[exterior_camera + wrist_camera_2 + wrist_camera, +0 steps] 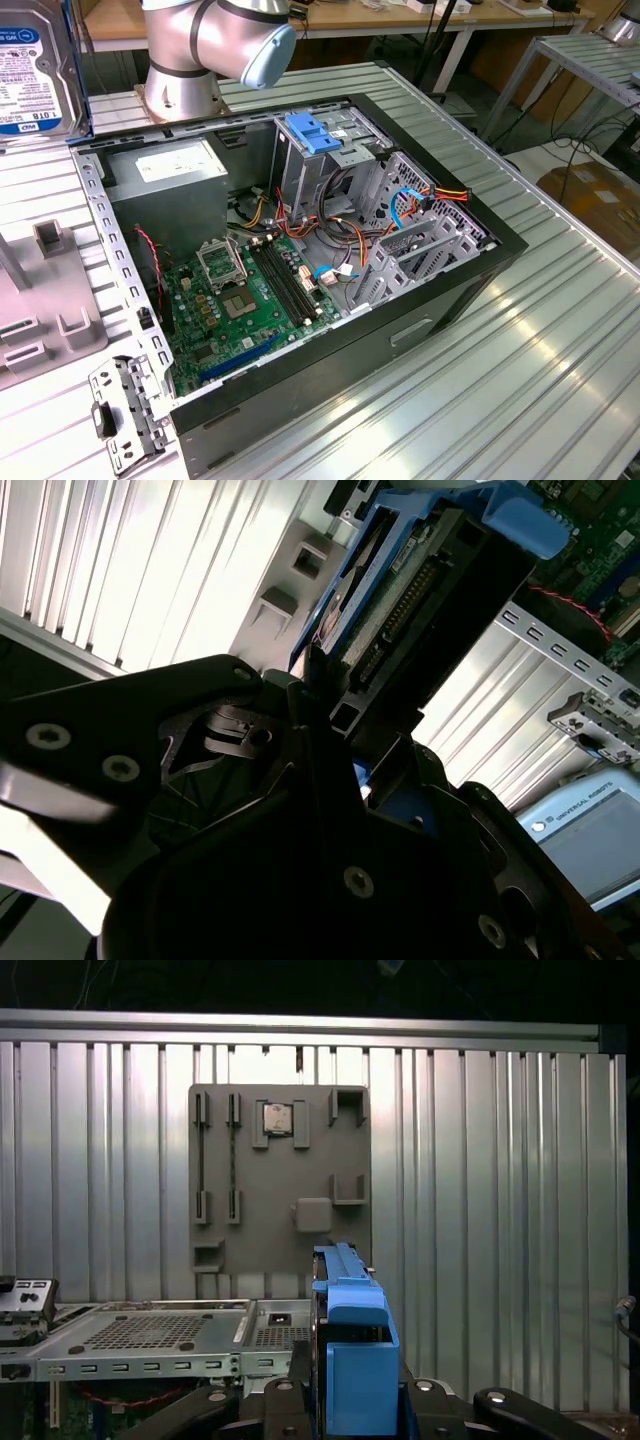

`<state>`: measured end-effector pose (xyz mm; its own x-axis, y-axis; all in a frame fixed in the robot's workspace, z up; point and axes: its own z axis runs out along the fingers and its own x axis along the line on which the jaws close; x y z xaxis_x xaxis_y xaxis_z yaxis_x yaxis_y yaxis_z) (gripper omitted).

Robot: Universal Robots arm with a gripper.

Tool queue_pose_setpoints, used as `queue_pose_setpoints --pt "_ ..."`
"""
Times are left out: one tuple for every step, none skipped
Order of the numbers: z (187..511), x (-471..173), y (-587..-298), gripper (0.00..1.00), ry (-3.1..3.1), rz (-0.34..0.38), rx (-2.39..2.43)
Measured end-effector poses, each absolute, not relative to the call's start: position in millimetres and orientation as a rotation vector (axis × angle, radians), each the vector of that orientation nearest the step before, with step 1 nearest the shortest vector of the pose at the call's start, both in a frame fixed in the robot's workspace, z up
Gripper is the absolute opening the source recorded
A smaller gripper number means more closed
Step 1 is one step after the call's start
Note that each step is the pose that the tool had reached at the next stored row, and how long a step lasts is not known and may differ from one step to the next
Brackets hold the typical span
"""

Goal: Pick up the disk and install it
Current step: 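Pick up the disk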

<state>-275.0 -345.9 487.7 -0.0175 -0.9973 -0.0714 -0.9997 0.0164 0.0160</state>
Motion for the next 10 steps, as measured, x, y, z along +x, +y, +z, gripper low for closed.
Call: queue_pose_setpoints --pt "487.7 -273.7 -346.3 0.37 2.211 0.095 -2.174" --pt "487.6 -272.5 -346.7 0.37 2.211 0.096 -2.174" --pt "487.6 -271.8 -346.9 0.37 2.211 0.096 -2.174" --pt "487.5 -270.9 -347.1 0.37 2.211 0.096 -2.174" --pt "487.4 -270.3 -347.4 0.37 2.211 0.095 -2.174" --pt "487.4 -269.4 -347.6 0.37 2.211 0.095 -2.174" --pt "487.3 -268.4 -347.8 0.37 2.211 0.096 -2.174" --pt "487.3 -267.7 -348.0 0.37 2.211 0.096 -2.174" --pt "487.3 -266.8 -348.2 0.37 2.211 0.096 -2.174" --pt "487.2 -266.2 -348.4 0.37 2.211 0.096 -2.174"
